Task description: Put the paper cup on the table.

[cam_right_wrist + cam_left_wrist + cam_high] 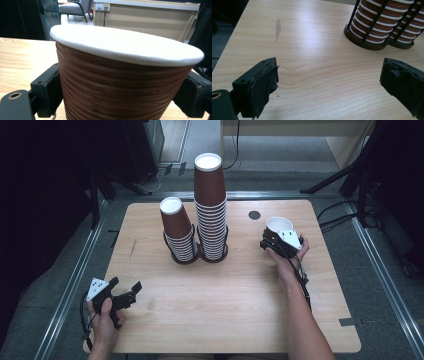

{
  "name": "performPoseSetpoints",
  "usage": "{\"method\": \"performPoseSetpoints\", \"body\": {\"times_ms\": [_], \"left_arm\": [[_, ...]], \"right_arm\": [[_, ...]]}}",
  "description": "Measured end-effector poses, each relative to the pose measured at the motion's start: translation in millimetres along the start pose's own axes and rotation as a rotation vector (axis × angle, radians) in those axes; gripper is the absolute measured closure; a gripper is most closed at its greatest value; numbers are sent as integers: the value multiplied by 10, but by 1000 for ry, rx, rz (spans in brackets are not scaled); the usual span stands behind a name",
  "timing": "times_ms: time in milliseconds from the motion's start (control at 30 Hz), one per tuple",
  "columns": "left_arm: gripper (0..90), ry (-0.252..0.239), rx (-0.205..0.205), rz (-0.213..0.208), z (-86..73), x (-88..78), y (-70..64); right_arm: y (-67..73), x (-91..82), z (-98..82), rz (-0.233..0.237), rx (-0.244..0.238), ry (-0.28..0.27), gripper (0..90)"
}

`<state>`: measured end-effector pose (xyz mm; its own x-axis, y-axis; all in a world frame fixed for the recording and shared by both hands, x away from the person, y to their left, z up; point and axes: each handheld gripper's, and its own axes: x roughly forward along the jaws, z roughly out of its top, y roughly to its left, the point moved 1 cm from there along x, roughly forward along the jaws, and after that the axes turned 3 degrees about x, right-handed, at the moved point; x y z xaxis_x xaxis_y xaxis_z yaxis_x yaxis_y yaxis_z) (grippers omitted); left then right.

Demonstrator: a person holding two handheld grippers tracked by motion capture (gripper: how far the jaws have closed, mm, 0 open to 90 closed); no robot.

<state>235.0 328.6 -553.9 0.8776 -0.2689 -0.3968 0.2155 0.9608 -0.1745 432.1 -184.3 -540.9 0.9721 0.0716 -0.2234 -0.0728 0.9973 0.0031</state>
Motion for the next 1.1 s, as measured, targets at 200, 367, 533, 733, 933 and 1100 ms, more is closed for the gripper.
{"method": "performPoseSetpoints", "body": {"times_ms": [200,367,533,733,933,1100], "left_arm": [[17,2,-4,-1,1,-2,7],[17,2,-6,-5,2,1,8],[17,1,-7,-6,4,6,8],[17,1,-6,-5,4,8,6],[17,1,-6,-5,6,13,8],[17,5,-1,-4,6,14,4]], "right_arm": [[-18,-37,-2,34,19,6,19],[-29,-87,-16,65,11,1,0],[-70,-168,4,72,20,-10,0],[-111,-289,-17,72,9,-12,0],[-184,-450,-63,82,25,-21,0],[-254,-575,-77,87,11,-26,0]]}}
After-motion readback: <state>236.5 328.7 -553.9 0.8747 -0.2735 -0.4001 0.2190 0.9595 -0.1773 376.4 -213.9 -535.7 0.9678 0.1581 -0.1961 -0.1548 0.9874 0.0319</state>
